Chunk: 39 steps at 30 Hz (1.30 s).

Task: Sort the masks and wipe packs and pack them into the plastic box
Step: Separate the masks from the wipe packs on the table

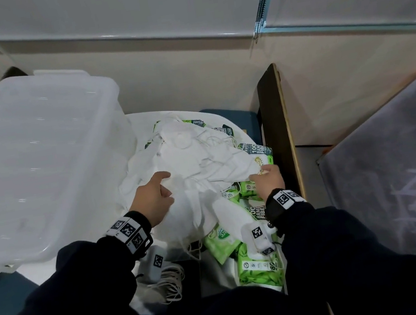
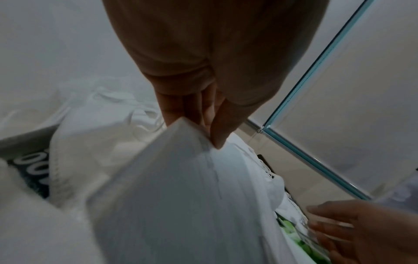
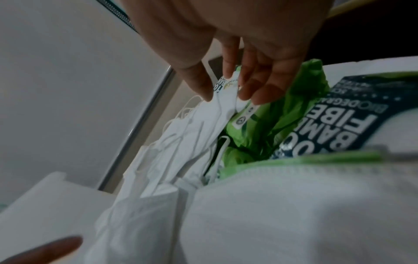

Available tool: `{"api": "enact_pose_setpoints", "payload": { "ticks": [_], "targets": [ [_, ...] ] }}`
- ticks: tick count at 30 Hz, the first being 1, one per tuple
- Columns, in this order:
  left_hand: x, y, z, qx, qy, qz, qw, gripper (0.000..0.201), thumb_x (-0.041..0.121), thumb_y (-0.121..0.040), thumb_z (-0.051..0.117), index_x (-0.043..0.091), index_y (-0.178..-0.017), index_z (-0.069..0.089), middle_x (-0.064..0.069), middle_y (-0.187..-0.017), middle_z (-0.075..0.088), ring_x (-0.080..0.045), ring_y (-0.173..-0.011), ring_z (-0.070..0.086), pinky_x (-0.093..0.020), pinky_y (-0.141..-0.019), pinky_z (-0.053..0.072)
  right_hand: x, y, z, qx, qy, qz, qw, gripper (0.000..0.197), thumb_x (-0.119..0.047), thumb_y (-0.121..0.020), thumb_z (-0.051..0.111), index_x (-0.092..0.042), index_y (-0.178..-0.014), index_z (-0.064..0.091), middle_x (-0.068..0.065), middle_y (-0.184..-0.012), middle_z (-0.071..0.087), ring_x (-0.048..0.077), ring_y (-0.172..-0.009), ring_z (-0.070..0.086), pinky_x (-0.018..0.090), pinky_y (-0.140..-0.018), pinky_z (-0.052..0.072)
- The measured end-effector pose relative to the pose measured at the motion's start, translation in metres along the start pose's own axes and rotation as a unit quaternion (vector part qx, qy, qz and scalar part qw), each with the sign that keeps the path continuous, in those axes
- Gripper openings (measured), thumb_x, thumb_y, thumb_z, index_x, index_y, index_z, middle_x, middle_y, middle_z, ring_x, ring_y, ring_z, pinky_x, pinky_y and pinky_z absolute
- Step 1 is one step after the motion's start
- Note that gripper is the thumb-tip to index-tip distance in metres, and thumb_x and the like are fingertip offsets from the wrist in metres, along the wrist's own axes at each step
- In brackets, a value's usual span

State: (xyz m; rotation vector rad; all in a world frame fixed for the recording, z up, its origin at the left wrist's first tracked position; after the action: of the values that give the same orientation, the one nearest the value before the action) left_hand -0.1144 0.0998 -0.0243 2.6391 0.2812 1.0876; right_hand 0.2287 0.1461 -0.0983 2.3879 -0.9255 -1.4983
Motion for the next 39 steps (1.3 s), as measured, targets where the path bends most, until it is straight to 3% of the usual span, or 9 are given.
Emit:
{"api": "enact_pose_setpoints", "payload": {
  "ticks": [4,10,14,19,22,26,33,36,39],
  "targets": [
    [0.007,0.002,-0.018,0.062,-0.077,0.027,0.995,0.026,0.013,-0.093,0.055,0.034,-0.095,0.07,0.006,-0.082,0.069,-0.019,-0.08,0.066,-0.026,-0.069,0.049,-0.021,-0.016,0.003,-0.019,0.064,-0.075,0.995,0.064,-0.007,-0.087,0.072,-0.009,-0.147,0.05,0.017,-0.141,0.049,0.034,-0.127,0.054,0.032,-0.103,0.043],
    [0.017,0.002,-0.052,0.165,0.036,0.017,0.985,0.026,0.016,-0.097,0.051,0.033,-0.106,0.068,0.009,-0.085,0.065,-0.016,-0.076,0.064,-0.027,-0.069,0.048,-0.035,-0.019,0.023,-0.063,0.293,-0.113,0.947,0.07,-0.022,-0.085,0.076,-0.01,-0.145,0.043,0.013,-0.146,0.032,0.037,-0.114,0.06,0.04,-0.097,0.053],
    [0.004,0.0,-0.04,0.116,0.133,-0.058,0.983,0.022,0.017,-0.095,0.06,0.029,-0.112,0.067,0.004,-0.088,0.064,-0.022,-0.074,0.061,-0.025,-0.064,0.043,-0.039,-0.025,0.021,-0.065,0.336,-0.103,0.934,0.069,-0.027,-0.082,0.081,-0.01,-0.138,0.045,0.016,-0.141,0.044,0.039,-0.118,0.059,0.044,-0.095,0.054],
    [-0.006,0.008,0.004,-0.074,0.093,-0.074,0.99,0.034,0.025,-0.07,0.084,0.017,-0.099,0.07,0.0,-0.076,0.061,-0.019,-0.061,0.057,-0.029,-0.053,0.044,-0.034,-0.025,0.002,-0.098,0.198,-0.046,0.974,0.044,-0.021,-0.082,0.084,-0.01,-0.121,0.067,0.011,-0.115,0.071,0.032,-0.103,0.067,0.035,-0.084,0.054],
    [0.006,0.013,0.006,-0.085,0.04,-0.046,0.995,0.033,0.035,-0.07,0.075,0.005,-0.08,0.064,-0.003,-0.069,0.058,-0.022,-0.064,0.057,-0.033,-0.062,0.043,-0.032,-0.005,-0.014,-0.119,0.096,-0.061,0.986,0.025,-0.012,-0.086,0.077,-0.009,-0.11,0.072,0.007,-0.087,0.07,0.023,-0.068,0.062,0.036,-0.062,0.051],
    [0.027,0.019,-0.004,-0.057,0.224,-0.044,0.972,0.034,0.032,-0.082,0.071,0.001,-0.097,0.07,-0.021,-0.094,0.073,-0.03,-0.078,0.072,-0.042,-0.064,0.056,-0.043,0.046,-0.05,-0.089,-0.053,-0.09,0.991,0.01,-0.002,-0.092,0.066,-0.007,-0.097,0.072,0.007,-0.064,0.058,0.019,-0.048,0.047,0.033,-0.053,0.039],
    [0.068,0.044,-0.009,-0.044,0.275,0.048,0.959,0.01,0.026,-0.096,0.064,0.024,-0.098,0.073,0.002,-0.094,0.076,-0.022,-0.088,0.072,-0.031,-0.064,0.05,-0.068,0.119,-0.073,-0.046,-0.185,-0.135,0.972,0.012,-0.016,-0.08,0.077,-0.014,-0.09,0.071,0.02,-0.1,0.075,0.03,-0.084,0.068,0.048,-0.078,0.057],
    [0.073,0.052,-0.012,-0.039,0.233,0.078,0.969,0.024,0.038,-0.095,0.056,0.018,-0.095,0.068,-0.006,-0.091,0.073,-0.027,-0.087,0.069,-0.043,-0.071,0.055,-0.074,0.143,-0.06,-0.068,-0.217,-0.112,0.967,0.016,-0.007,-0.088,0.072,-0.006,-0.102,0.064,0.026,-0.109,0.072,0.029,-0.083,0.069,0.05,-0.072,0.056],
    [0.079,0.068,-0.006,-0.07,0.227,0.11,0.965,0.043,0.053,-0.094,0.051,0.012,-0.104,0.062,-0.005,-0.091,0.066,-0.024,-0.085,0.062,-0.045,-0.082,0.053,-0.085,0.182,-0.022,-0.193,-0.28,-0.065,0.938,0.028,-0.016,-0.091,0.076,-0.01,-0.115,0.062,0.014,-0.106,0.067,0.032,-0.087,0.071,0.047,-0.062,0.062]
  ]
}}
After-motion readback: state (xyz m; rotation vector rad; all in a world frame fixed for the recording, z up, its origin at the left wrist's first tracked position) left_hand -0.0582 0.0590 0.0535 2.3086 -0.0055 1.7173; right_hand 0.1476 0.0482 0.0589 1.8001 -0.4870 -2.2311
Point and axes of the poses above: each hand's wrist, its own y-axis away from the middle knuckle, its own z-axis out of the palm, x = y × z, the point moved 8 cm from there along -y, towards the middle knuckle
